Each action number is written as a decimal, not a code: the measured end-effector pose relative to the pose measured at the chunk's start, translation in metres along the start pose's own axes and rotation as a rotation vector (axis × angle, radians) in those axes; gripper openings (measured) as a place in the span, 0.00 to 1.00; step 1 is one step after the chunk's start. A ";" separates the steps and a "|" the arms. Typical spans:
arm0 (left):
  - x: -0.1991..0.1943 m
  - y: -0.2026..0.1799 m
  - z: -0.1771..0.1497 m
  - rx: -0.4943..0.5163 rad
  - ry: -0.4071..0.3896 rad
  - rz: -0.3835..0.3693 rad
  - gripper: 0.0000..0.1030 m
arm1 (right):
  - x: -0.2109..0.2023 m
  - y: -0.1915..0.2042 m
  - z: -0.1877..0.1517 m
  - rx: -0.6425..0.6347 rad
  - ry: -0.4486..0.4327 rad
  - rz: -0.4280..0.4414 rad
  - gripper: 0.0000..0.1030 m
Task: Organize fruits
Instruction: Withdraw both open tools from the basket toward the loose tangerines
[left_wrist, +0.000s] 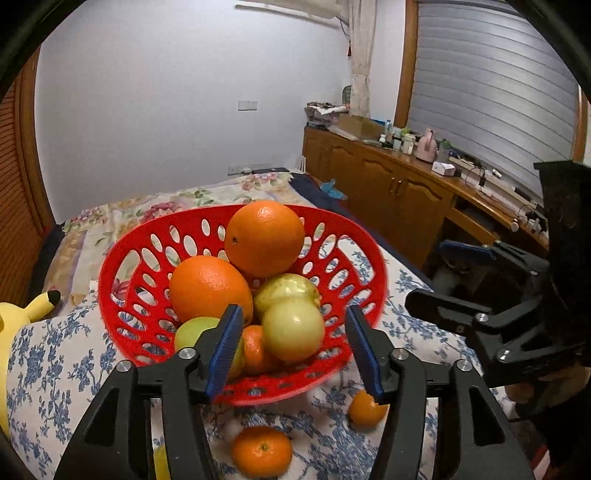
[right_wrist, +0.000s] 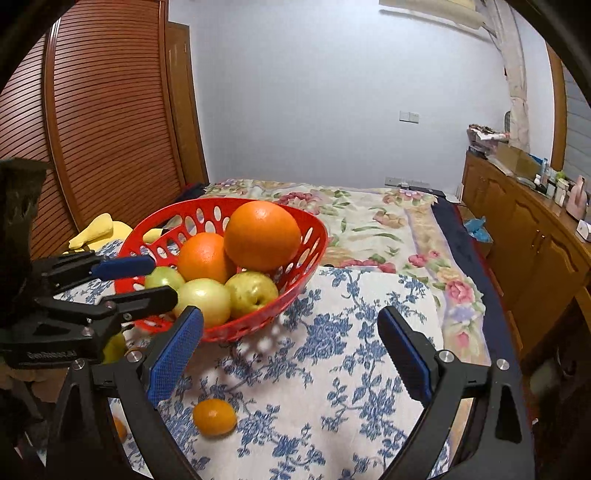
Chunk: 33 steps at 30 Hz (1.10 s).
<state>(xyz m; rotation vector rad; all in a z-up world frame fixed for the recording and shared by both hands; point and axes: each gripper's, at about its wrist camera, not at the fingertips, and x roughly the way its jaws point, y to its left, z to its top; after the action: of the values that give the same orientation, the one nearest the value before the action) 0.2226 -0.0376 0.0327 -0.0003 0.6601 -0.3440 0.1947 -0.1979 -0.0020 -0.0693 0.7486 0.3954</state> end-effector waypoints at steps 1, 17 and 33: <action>-0.003 0.000 -0.003 0.002 -0.002 0.005 0.60 | -0.002 0.002 -0.002 0.003 -0.001 0.002 0.93; -0.054 -0.001 -0.061 -0.040 -0.062 0.086 0.60 | -0.035 0.042 -0.046 0.004 0.002 0.009 0.79; -0.067 -0.011 -0.116 -0.083 0.026 0.065 0.64 | -0.047 0.056 -0.077 0.048 0.025 0.025 0.74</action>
<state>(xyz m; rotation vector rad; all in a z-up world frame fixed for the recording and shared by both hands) 0.0997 -0.0142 -0.0178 -0.0537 0.6987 -0.2541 0.0924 -0.1764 -0.0229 -0.0194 0.7839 0.4007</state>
